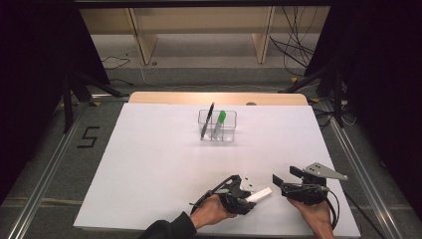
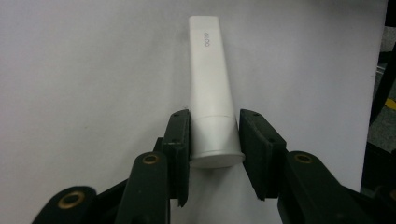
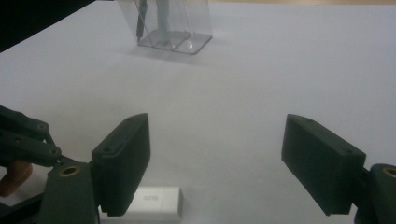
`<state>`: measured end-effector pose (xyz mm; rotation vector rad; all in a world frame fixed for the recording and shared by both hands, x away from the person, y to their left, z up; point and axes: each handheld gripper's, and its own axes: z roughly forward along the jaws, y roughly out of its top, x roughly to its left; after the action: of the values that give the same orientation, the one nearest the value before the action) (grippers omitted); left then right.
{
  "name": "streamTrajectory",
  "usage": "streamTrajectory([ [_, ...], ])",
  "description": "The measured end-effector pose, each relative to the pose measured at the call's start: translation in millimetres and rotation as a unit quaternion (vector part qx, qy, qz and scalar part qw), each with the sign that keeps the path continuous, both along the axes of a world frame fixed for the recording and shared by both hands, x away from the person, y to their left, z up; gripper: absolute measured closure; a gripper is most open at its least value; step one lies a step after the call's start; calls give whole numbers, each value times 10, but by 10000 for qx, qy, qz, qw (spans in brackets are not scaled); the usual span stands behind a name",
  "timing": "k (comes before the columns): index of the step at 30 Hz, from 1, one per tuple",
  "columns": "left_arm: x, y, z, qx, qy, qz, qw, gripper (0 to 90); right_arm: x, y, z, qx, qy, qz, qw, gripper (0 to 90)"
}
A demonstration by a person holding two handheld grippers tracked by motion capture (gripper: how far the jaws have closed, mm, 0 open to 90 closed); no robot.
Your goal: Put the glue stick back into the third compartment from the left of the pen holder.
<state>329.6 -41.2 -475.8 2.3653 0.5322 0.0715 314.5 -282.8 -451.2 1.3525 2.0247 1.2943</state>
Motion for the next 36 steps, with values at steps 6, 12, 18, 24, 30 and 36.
streamTrajectory([
  [6, 97, 113, 139, -57, 55, -98, 9999, 647, -3, 0, 24, 62, -19, 18, 10000, 248],
  [12, 146, 262, 307, 5, 123, -194, 9997, 647, -32, 38, 78, 100, -99, 119, 9998, 249],
  [18, 234, 422, 480, 25, 305, -263, 9992, 648, -44, 100, 100, 112, -116, 267, 9995, 249],
  [24, 320, 599, 616, -32, 465, -208, 9987, 647, -75, 187, 130, 128, -169, 486, 9986, 248],
  [30, 399, 735, 675, -12, 682, -197, 9975, 647, -131, 359, 166, 25, -306, 884, 9956, 248],
  [36, 421, 815, 722, -26, 807, -186, 9966, 647, -200, 601, 168, -246, -454, 1337, 9897, 248],
])
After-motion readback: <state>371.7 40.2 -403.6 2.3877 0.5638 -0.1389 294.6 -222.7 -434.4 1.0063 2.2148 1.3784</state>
